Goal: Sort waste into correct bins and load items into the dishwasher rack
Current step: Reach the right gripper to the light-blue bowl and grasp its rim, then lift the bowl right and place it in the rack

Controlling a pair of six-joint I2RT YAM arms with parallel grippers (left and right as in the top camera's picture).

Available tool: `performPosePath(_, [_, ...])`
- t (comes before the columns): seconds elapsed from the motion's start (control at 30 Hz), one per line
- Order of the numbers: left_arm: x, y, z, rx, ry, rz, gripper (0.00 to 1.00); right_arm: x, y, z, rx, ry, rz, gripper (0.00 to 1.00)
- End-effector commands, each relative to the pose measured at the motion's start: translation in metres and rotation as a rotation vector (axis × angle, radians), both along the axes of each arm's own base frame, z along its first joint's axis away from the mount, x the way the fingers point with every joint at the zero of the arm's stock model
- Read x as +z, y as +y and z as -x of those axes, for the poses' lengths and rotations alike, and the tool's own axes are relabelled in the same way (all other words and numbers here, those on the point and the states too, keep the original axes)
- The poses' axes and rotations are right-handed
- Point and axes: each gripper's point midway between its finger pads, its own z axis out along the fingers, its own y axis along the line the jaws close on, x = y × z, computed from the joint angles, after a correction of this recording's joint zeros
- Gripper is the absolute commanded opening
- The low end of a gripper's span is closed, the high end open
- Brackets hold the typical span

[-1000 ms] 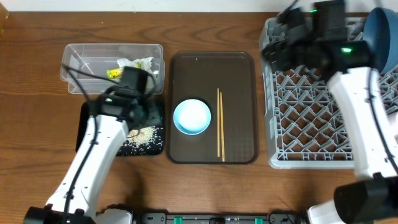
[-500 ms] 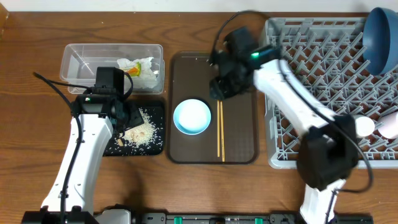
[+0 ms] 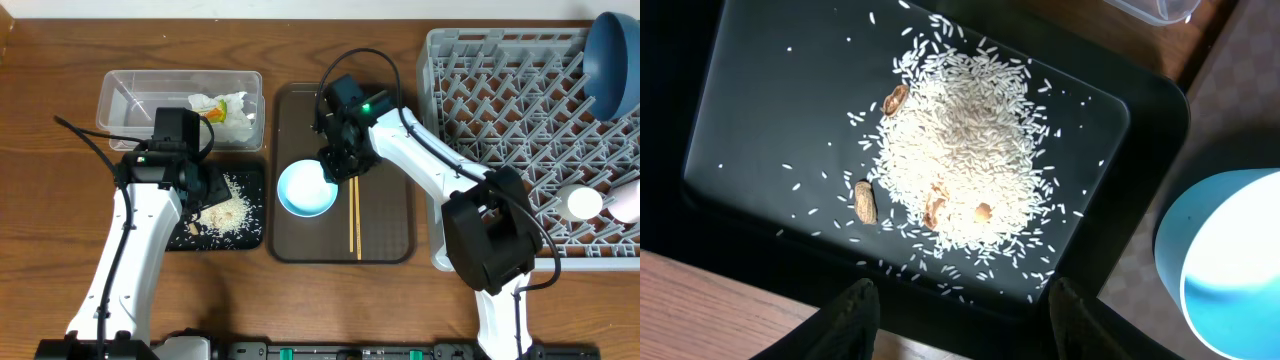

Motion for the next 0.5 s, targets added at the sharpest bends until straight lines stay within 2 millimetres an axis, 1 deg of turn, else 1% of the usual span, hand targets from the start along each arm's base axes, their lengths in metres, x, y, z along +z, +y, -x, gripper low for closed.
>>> performPosePath(0.0, [0.001,0.004,0.000,0.017,0.000,-0.013,0.58,-0.005,-0.004,-0.001,-0.037,0.005,0.030,0.27])
performPosePath(0.23, [0.001,0.004,0.000,0.017,0.000,-0.013,0.58,-0.012,-0.006,0.003,-0.039,0.014,0.036,0.26])
performPosePath(0.4, [0.001,0.004,0.000,0.017,0.000,-0.013,0.58,-0.022,-0.009,0.008,-0.057,0.032,0.044,0.22])
performPosePath(0.43, [0.001,0.004,0.000,0.017,0.000,-0.013,0.58,-0.024,-0.010,0.009,-0.060,0.035,0.046,0.18])
performPosePath(0.47, [0.001,0.004,-0.001,0.017,-0.001,-0.013,0.58,-0.025,-0.010,0.009,-0.060,0.036,0.046,0.09])
